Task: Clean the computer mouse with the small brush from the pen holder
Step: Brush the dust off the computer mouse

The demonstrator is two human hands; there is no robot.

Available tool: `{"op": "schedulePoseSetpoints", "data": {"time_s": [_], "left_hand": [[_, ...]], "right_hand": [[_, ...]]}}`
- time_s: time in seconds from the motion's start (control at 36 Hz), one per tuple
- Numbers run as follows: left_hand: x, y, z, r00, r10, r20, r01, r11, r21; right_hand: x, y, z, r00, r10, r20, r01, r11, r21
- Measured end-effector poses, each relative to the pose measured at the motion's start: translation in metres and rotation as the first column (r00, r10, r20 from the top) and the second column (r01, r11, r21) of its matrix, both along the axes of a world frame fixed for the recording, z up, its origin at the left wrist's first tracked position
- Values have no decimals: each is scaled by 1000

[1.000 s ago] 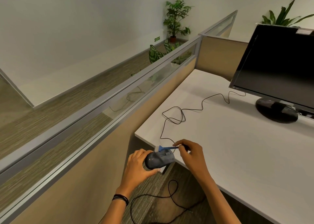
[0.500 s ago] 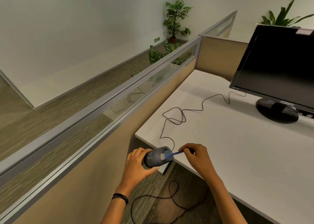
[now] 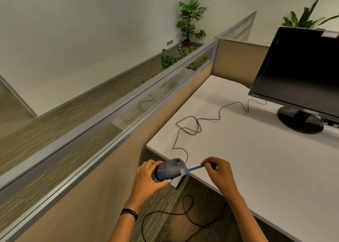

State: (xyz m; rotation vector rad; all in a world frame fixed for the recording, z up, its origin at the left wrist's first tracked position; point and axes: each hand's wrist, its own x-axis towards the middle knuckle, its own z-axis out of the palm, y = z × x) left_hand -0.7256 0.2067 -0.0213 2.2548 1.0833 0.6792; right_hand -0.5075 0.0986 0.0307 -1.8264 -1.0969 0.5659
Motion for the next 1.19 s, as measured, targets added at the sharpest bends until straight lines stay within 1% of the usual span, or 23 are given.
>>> {"op": "schedulePoseSetpoints", "data": {"time_s": [0.06,0.08,0.17,0.22,0.28,0.33,0.47,0.56,0.61,0.67,0.72,0.78,0.83,0.92,1.0,1.06,1.11,1.19], "left_hand": [[-1,1,-1,1000,-5,-8,5,1000,6],[-2,1,-2,1000,-6,-9,6,1000,8],[-3,1,-3,1000,-14,-8,14,1000,3],[-2,1,-2,1000,-24,-5,24,1000,3],[-2,1,-2,1000,-29,-1,29,1000,1],[-2,1,-1,999,-33,-1,33,999,-2],[-6,2,-2,999,-38,4,38,999,-6],[-8,2,-2,999,-40,6,40,999,5],[-8,2,-2,999,-40,12,40,999,8],[-8,2,-3,999,-45,14,45,999,15],[-7,2,-3,999,-48,14,48,999,18],[-7,2,-3,999,-49,14,49,999,20],[-7,2,-3,999,-49,13,49,999,20],[-8,3,-4,999,-42,14,41,999,21],[-10,3,-5,999,-42,10,42,999,20],[-11,3,-7,999,-41,5,41,999,17],[-10,3,-8,999,-41,-2,41,999,16],[-8,4,-7,999,-47,-3,47,999,23]], "right_hand": [[2,-1,1,999,-49,7,49,998,29],[2,-1,2,999,-48,3,48,997,53],[-1,0,4,999,41,-12,-40,993,107],[-5,3,3,992,125,-25,-122,988,92],[-8,6,-1,987,160,-32,-157,986,59],[-11,8,-5,991,124,-47,-122,992,41],[-3,5,-15,989,-129,-65,131,991,25],[2,2,-17,977,-203,-59,207,977,53],[2,3,-14,979,-194,-60,199,974,103],[-1,5,-11,990,-121,-76,132,981,144],[-5,6,-8,995,-22,-94,34,991,130],[-8,9,-9,995,26,-93,-18,996,92],[-8,11,-11,996,-4,-88,10,998,62],[-1,11,-15,988,-131,-79,134,991,27],[4,7,-17,977,-200,-66,204,978,47],[3,4,-14,982,-180,-61,186,976,110],[0,3,-10,992,-107,-67,117,980,158],[-8,4,-7,995,38,-95,-25,991,130]]}}
